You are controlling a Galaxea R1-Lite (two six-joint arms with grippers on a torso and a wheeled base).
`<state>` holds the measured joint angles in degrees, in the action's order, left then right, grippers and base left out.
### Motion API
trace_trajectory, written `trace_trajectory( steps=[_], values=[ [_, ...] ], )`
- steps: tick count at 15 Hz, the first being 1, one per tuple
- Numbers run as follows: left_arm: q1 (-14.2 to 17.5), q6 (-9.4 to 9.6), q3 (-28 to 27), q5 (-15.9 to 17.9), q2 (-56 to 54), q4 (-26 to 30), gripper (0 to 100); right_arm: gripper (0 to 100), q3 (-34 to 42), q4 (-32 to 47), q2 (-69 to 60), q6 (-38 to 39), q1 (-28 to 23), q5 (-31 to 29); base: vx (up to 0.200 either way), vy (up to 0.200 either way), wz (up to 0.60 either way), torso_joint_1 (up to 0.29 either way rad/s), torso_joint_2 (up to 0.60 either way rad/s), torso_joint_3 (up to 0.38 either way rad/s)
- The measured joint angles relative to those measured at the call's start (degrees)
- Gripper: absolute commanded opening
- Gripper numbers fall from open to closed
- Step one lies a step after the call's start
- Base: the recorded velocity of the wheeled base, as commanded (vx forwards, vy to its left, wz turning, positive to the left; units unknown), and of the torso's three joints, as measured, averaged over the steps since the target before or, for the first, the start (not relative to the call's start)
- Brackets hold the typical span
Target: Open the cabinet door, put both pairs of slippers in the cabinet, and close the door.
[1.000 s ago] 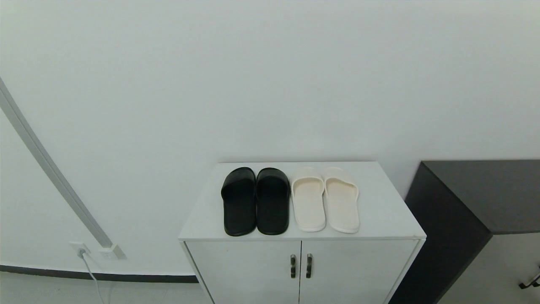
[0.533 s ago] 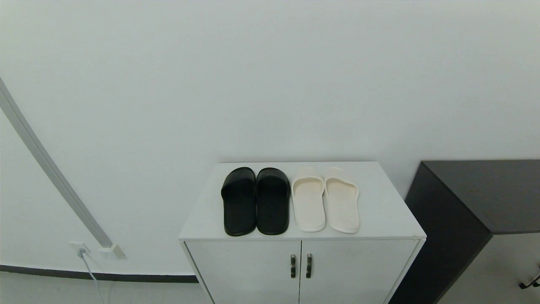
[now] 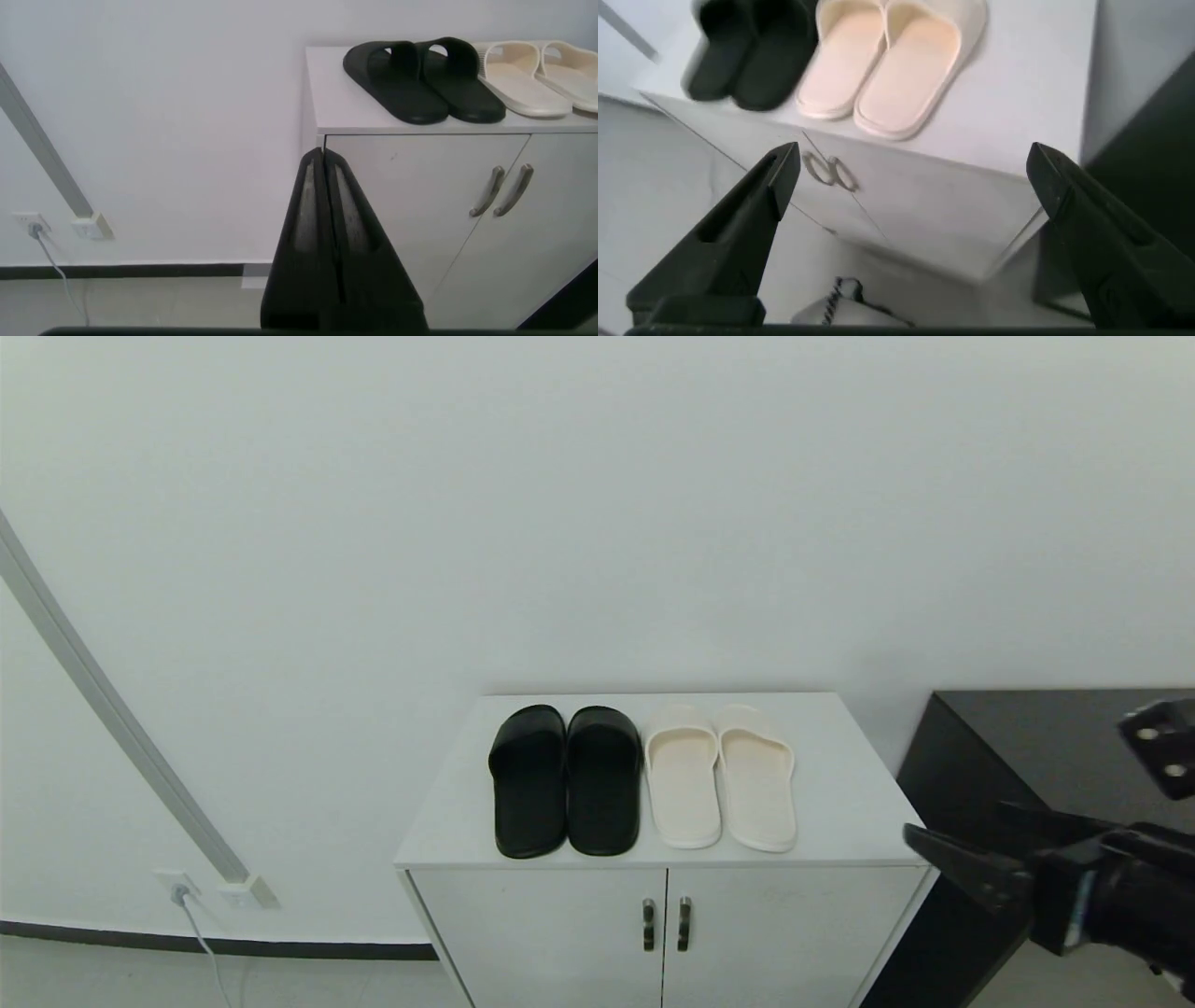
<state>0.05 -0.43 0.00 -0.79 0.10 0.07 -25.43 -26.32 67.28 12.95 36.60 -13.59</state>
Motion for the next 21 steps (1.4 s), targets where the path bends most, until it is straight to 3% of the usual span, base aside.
trace_trajectory(
  steps=[6, 12, 21],
  values=[
    [0.0, -0.35, 0.0, 0.13, 0.0, 0.02, 0, 100, -11.14, -4.61, 20.87, 6.38, 5.83, -8.46, 0.0, 0.0, 0.0, 0.0, 0.0, 0.0],
    [0.0, -0.33, 0.0, 0.13, 0.0, 0.02, 0, 100, -23.58, -16.51, 42.2, 3.61, 7.67, -19.05, 0.0, 0.0, 0.0, 0.0, 0.0, 0.0],
    [0.02, -0.28, 0.0, 0.11, 0.0, 0.02, 0, 100, -41.7, -16.15, 59.15, 0.18, 3.89, -20.86, 0.0, 0.0, 0.0, 0.0, 0.0, 0.0]
  ],
)
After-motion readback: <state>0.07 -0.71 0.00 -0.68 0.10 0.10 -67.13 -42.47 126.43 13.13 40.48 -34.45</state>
